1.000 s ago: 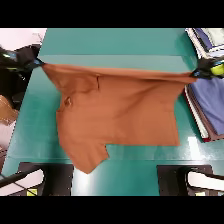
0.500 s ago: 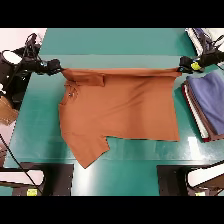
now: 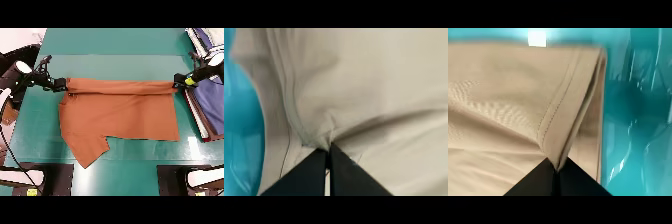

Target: Fold the shirts.

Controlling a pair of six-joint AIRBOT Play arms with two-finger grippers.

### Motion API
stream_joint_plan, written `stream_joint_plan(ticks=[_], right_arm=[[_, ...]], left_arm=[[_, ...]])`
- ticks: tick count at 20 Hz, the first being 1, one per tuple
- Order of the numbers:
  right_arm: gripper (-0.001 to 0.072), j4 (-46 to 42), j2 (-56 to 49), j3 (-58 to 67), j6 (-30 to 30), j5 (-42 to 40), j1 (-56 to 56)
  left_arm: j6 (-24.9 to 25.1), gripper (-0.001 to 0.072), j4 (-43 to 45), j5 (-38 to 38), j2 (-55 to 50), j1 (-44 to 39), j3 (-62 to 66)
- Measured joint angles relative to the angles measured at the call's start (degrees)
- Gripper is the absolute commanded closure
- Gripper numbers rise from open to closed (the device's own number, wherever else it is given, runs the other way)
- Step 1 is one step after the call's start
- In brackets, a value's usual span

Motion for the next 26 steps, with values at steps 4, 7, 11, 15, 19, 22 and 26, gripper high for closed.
stream_joint_plan(ticks=[4,7,11,15,19,22,26], right_arm=[[0.0322,0.28,1.53,-3.37,-0.07,-0.24,0.33],[0.0322,0.24,5.05,-4.17,-0.09,2.27,-0.42],[0.0323,0.35,11.91,-4.57,-0.15,6.75,-1.44],[0.0323,0.35,18.75,-4.68,-0.15,9.49,-1.7],[0.0324,0.37,23.28,-4.68,-0.15,10.32,-1.81],[0.0324,0.39,25.03,-4.68,-0.15,10.8,-1.81],[0.0324,0.44,25.94,-4.68,-0.13,11.78,-1.81]], left_arm=[[-3.21,0.0216,1.53,-1.64,0.35,-0.11,-1.46],[-4.74,0.0216,4.07,-5.38,3.65,0.17,-2.89],[-6.73,0.0216,7.89,-10.49,14.43,0.31,-11.87],[-9.01,0.0215,8.9,-13.6,27.8,0.26,-27.52],[-11.02,0.0215,6.23,-14.49,36.54,0.26,-41.05],[-11.34,0.0216,2.08,-12.55,38.82,0.26,-47.45],[-10.67,0.0357,-4.7,-8.55,39.91,0.28,-52.22]])
